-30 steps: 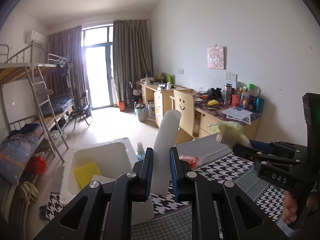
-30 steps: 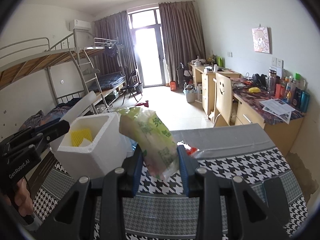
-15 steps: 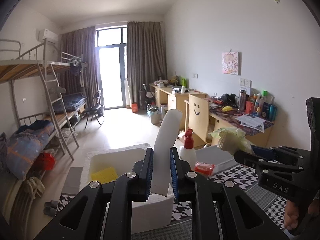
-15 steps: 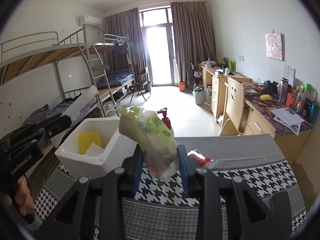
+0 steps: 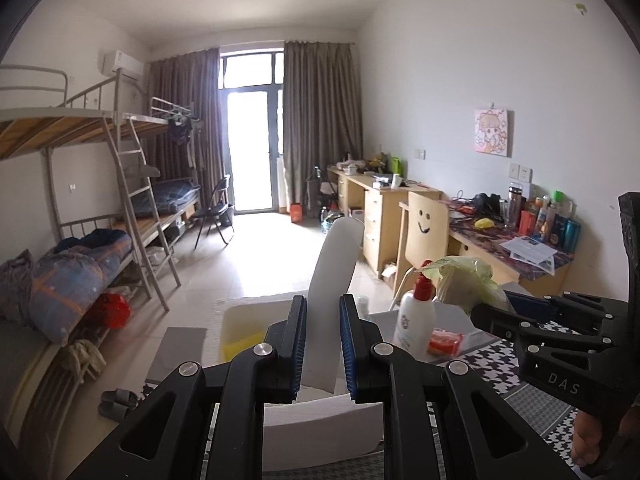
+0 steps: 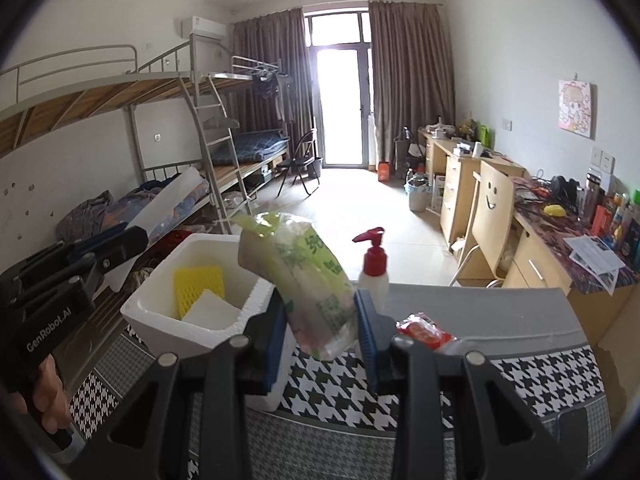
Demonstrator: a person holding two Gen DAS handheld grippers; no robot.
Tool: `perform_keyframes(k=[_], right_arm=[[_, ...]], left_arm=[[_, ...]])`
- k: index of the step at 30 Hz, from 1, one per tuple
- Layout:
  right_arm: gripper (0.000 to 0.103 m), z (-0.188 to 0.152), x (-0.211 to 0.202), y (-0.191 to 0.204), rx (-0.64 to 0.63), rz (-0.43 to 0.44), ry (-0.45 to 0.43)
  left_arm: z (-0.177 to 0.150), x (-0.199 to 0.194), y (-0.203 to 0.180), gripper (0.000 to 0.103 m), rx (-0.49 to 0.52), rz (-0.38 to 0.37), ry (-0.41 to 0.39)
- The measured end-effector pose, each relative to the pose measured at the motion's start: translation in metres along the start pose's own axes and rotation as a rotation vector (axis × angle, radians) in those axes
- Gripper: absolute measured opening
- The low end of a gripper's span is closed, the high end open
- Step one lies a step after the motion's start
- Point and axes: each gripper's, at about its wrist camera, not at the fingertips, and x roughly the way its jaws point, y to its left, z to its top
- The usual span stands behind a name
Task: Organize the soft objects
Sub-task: 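Carry the packet and foam stick over the white foam box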
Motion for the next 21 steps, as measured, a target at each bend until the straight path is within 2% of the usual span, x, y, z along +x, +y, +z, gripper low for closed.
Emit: perform_keyframes(k=[21], right_arm=[[0.038,0.011,0.029,0.036,-0.044,0.066,0.040]], left_arm=[[-0.008,0.025,0.025,0.018,-0.056,0.062,0.057]])
